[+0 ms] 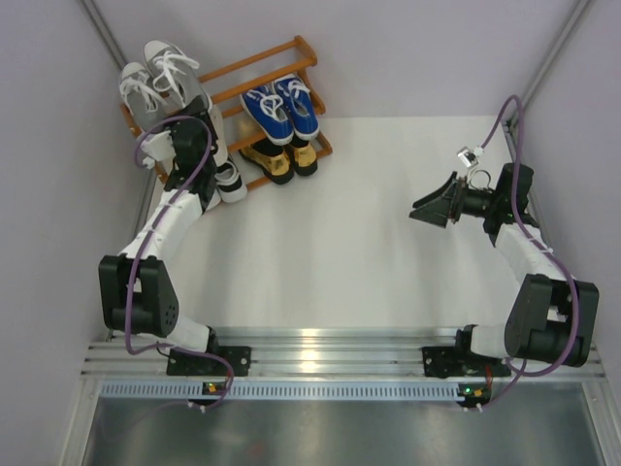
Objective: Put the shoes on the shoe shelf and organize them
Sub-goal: Place the shoe at the shoe shelf.
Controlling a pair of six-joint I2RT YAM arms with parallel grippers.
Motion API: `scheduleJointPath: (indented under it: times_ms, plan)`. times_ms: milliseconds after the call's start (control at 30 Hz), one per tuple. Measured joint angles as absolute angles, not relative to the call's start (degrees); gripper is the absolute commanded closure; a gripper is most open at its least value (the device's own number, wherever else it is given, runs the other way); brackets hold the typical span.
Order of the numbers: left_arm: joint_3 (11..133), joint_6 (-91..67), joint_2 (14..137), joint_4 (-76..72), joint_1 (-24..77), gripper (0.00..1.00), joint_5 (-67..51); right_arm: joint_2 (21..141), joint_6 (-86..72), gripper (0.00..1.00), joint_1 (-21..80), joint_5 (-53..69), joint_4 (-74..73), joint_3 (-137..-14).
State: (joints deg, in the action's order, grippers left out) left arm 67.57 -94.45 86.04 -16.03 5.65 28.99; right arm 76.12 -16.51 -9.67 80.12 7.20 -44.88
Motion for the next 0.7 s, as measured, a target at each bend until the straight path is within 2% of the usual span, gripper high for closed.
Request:
scheduleJointPath:
  times_ms: [33,133,433,700]
  plan:
    - [67.57,-94.43,86.04,-16.19,5.65,0.75,28.71,76.12,-16.51,0.01,-9.67,80.14,7.20,-44.88]
    - [67.55,-94.50,86.08,-15.92,5.65,0.79,27.83,76.12,-16.51,0.01,-9.67,80.14,7.20,-44.88]
    - [67.35,-94.59,86.11,-15.68,5.61,0.79,25.74,76.12,-16.51,0.01,-9.67,80.27,7.20,-44.88]
    - [67.35,-94.61,86.11,-14.90,5.10,0.70,24.67,76.12,-16.49,0.01,-9.67,80.29,7.20,-44.88]
